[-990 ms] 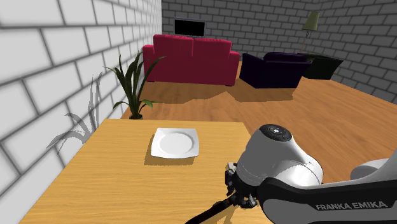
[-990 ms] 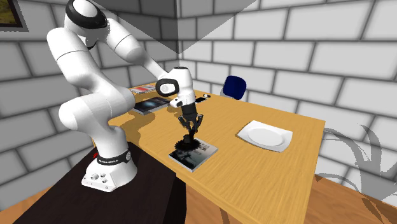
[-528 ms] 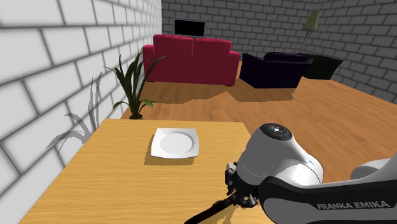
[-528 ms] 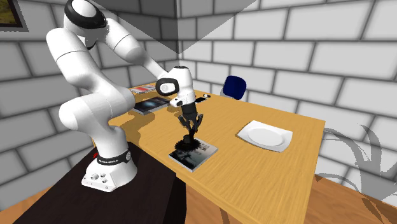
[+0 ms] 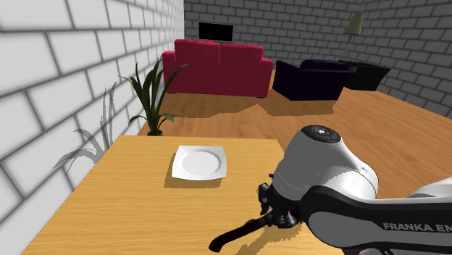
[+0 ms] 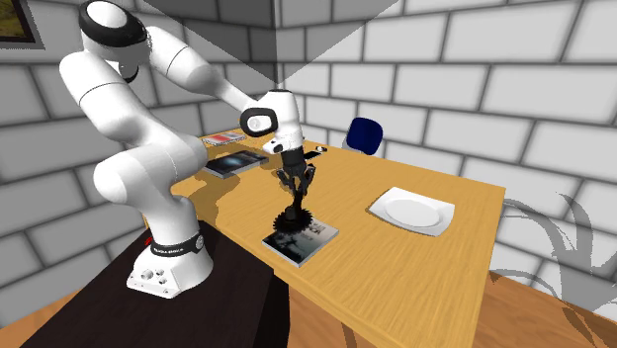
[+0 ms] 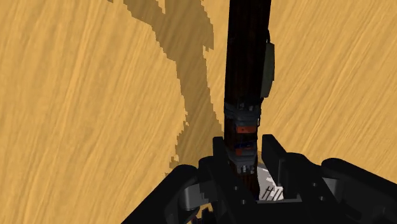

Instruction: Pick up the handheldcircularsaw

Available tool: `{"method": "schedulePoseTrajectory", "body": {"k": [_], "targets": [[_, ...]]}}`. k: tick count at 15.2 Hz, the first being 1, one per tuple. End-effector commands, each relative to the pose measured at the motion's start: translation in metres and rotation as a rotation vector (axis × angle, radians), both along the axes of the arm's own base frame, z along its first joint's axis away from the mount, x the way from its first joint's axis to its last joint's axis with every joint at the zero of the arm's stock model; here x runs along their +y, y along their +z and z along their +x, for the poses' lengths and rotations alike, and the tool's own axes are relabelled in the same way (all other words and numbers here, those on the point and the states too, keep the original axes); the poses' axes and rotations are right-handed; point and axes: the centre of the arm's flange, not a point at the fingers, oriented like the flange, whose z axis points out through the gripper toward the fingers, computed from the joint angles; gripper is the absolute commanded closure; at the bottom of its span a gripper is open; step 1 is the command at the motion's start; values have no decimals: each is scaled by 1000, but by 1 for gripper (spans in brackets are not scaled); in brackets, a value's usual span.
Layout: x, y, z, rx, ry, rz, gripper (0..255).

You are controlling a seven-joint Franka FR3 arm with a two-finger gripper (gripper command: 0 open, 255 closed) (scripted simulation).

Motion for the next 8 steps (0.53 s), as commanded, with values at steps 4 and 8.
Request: {"method": "schedulePoseTrajectory", "body": {"k": [4,8], "targets": [[0,26,1,1,0,0,255],[0,37,1,1,0,0,255]]}}
